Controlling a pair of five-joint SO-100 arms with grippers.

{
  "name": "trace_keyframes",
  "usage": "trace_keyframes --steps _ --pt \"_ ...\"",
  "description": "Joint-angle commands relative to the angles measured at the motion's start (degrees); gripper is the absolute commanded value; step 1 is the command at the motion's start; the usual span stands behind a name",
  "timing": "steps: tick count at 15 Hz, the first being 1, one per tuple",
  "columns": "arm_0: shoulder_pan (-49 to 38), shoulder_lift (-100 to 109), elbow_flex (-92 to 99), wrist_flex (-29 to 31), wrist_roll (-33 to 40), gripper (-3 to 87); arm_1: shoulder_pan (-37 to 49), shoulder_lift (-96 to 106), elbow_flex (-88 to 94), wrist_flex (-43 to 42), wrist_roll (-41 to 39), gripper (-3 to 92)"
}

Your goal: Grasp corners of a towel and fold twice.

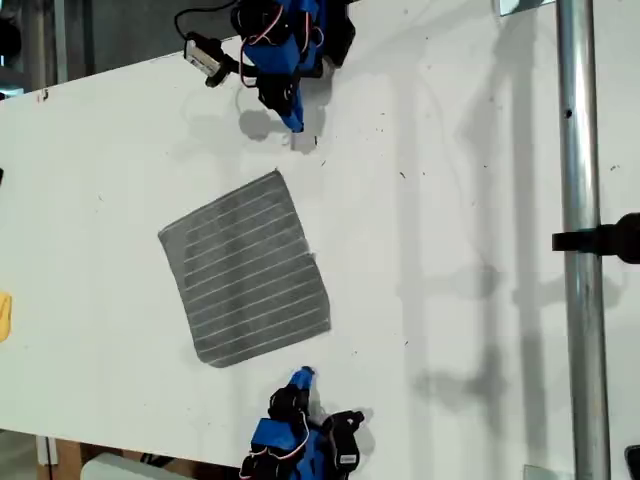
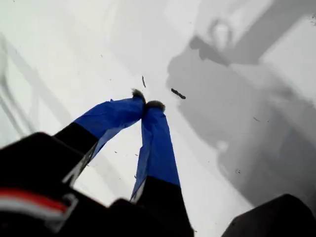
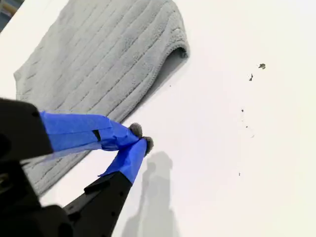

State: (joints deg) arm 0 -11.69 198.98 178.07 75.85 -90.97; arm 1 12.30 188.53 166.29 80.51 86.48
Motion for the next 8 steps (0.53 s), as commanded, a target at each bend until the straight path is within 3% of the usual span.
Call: trace_keyframes --steps 1,4,8 --pt "1.58 0.26 -2.37 1.67 -5.01 -2.9 -1.58 0.18 -3.43 -1.23 -0.18 -0.3" --pt "3.96 -2.72 -12.39 4.13 -8.17 -2.9 -2.72 -5.19 -10.2 -0.44 -1.32 -0.3" --pt "4.83 -40.96 -39.29 -3.25 -4.22 -2.9 1.85 -30.15 -33.49 1.14 -12.13 -0.3"
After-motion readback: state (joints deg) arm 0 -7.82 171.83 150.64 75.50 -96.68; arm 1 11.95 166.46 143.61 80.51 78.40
